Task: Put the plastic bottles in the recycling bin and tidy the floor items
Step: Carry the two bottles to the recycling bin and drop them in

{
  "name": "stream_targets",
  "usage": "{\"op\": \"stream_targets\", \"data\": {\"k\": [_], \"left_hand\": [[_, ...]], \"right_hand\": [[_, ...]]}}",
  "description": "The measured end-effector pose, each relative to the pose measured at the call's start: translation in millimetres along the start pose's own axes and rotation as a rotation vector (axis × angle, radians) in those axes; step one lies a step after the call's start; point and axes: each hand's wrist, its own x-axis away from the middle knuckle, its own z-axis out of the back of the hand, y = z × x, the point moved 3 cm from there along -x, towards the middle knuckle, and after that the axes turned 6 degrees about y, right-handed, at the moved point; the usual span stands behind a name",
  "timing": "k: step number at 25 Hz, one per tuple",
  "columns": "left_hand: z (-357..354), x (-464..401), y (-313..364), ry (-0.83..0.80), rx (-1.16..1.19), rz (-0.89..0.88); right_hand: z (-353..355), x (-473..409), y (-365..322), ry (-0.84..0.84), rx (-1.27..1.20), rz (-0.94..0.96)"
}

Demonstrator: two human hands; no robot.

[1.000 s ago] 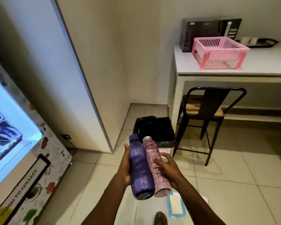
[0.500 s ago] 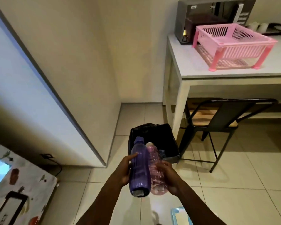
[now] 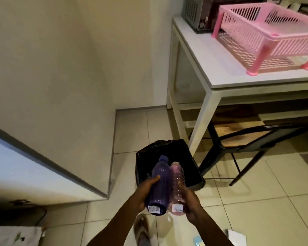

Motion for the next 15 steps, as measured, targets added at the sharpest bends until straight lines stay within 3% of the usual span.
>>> {"op": "stream_targets", "data": {"k": [5,8,11,15], "left_hand": [[12,-99,54,0.022,-0.268,-0.080],[19,-174,62,0.056,-0.483,-0.134],[29,-266,58,0.084,-0.772,-0.237],[41,-392,17,0.175,-0.971,-0.261]], "right_hand": [[-33,-82,-9,0.133,-0.095,-0.102],[-36,-160,2,0.211,-0.006,-0.130],[-33,-255,18,0.291,0.080,-0.124],[-18,-390,61,0.350,0.270,-0.105]]}}
